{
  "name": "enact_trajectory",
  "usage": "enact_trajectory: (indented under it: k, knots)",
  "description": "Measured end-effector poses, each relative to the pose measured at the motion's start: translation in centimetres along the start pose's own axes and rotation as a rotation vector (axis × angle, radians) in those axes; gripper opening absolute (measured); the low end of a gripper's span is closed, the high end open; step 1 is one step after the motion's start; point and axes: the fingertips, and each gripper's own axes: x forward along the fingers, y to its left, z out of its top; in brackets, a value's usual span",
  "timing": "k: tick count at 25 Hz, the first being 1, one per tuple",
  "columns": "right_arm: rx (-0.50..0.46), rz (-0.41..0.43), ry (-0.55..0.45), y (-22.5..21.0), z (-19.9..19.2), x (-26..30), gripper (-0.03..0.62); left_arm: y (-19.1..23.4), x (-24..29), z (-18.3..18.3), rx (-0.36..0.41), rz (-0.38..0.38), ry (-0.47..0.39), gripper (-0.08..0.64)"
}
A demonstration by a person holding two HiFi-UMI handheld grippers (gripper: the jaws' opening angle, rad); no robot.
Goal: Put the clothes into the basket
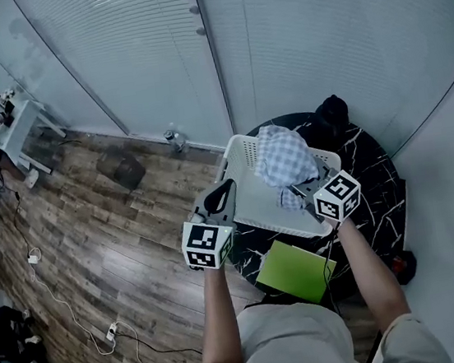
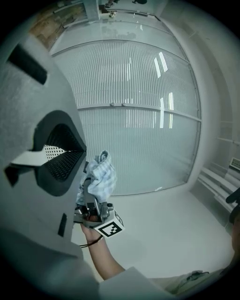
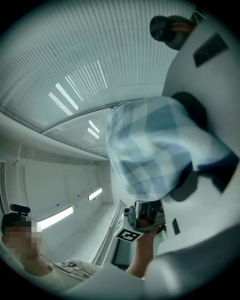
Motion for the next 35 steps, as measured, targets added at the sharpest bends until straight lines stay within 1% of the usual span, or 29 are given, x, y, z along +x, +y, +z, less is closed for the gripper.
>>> enact_trajectory:
  k: [3,6,9,11,17,19,20,21,22,23,25,28,31,33,35]
  knots:
    - [-0.053,0.040,0.126,0.1,-2.9,0.2,0.173,-0.6,0.0,-0.6,0.002,-0.014,0.008,0.014]
    - [-0.140,0.085,0.307,-0.2,-6.3,0.7,0.173,-0.7,0.2,-1.3,-0.023,-0.005,0.004,0.014]
    - [-0.217,0.147,0.493,-0.1,-9.5,1.1,0.173,-0.8,0.3,-1.7,-0.045,0.004,-0.001,0.014]
    - [-0.257,0.190,0.596,0.1,-11.2,1.3,0.173,-0.9,0.5,-1.9,-0.051,0.009,0.000,0.014]
    - [-0.323,0.260,0.796,0.4,-15.7,2.4,0.173,0.2,0.3,-2.6,-0.073,0.039,0.000,0.014]
    - [-0.313,0.293,0.859,0.7,-17.1,2.6,0.174,1.0,0.0,-2.6,-0.079,0.056,0.004,0.014]
    - [-0.295,0.312,0.892,1.1,-17.9,2.5,0.214,1.3,-0.3,-2.6,-0.080,0.063,0.006,0.014]
    - [-0.284,0.324,0.922,1.3,-18.5,2.4,0.332,1.6,-0.6,-2.6,-0.081,0.071,0.007,0.014]
    - [-0.287,0.326,0.941,1.3,-18.9,2.3,0.398,1.8,-0.9,-2.6,-0.081,0.079,0.005,0.014]
    - [-0.297,0.324,0.949,1.3,-19.0,2.4,0.421,2.1,-1.2,-2.5,-0.081,0.087,0.002,0.014]
    - [-0.311,0.321,0.939,1.2,-18.6,2.8,0.422,2.4,-1.4,-2.5,-0.090,0.094,-0.006,0.014]
    - [-0.310,0.310,0.907,1.3,-17.9,3.0,0.422,2.3,-1.3,-2.7,-0.112,0.084,-0.010,0.014]
    - [-0.305,0.292,0.874,1.3,-17.6,3.0,0.421,1.9,-0.8,-2.8,-0.105,0.073,-0.006,0.014]
    - [-0.308,0.290,0.873,1.4,-17.8,3.1,0.420,1.7,-0.5,-2.6,-0.110,0.063,-0.011,0.014]
    - [-0.321,0.282,0.875,1.2,-17.6,3.1,0.420,1.4,-0.3,-2.4,-0.133,0.046,-0.021,0.014]
